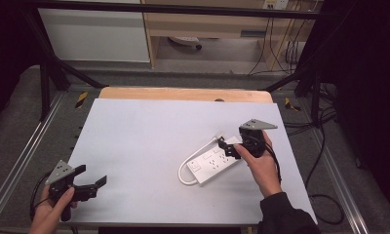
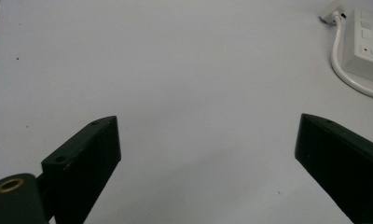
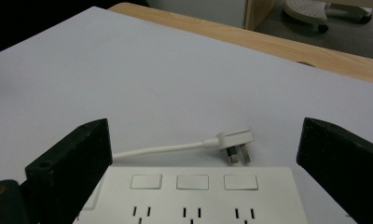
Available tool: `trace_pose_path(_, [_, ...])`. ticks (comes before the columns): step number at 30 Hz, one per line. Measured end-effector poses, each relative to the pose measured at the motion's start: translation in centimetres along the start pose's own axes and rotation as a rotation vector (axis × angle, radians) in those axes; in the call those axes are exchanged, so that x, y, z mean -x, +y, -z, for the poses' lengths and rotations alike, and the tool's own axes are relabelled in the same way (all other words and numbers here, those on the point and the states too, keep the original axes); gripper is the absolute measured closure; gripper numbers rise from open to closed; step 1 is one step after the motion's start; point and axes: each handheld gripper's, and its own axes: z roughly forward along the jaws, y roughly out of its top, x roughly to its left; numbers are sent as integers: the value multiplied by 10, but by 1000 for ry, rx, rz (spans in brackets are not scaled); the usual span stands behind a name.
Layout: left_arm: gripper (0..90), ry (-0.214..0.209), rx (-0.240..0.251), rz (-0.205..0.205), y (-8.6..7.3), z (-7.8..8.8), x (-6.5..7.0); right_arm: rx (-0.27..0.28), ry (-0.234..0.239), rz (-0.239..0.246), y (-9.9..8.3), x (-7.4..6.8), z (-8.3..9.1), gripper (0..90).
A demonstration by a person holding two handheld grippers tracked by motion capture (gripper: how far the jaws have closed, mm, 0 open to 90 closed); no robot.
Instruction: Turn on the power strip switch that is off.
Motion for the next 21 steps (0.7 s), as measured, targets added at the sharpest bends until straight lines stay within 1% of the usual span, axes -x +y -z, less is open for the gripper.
trace_pose_path(12, [69,-1,0,1,0,0,0,-12,15,1,2,-5,-11,45])
trace_pose_path(16, [69,-1,0,0,0,0,0,-5,29,5,2,-7,-13,63])
trace_pose_path(18, [69,-1,3,1,0,0,0,2,43,-2,3,-8,-14,82])
trace_pose_path(21, [69,-2,2,1,0,0,0,1,42,7,3,-8,-16,113])
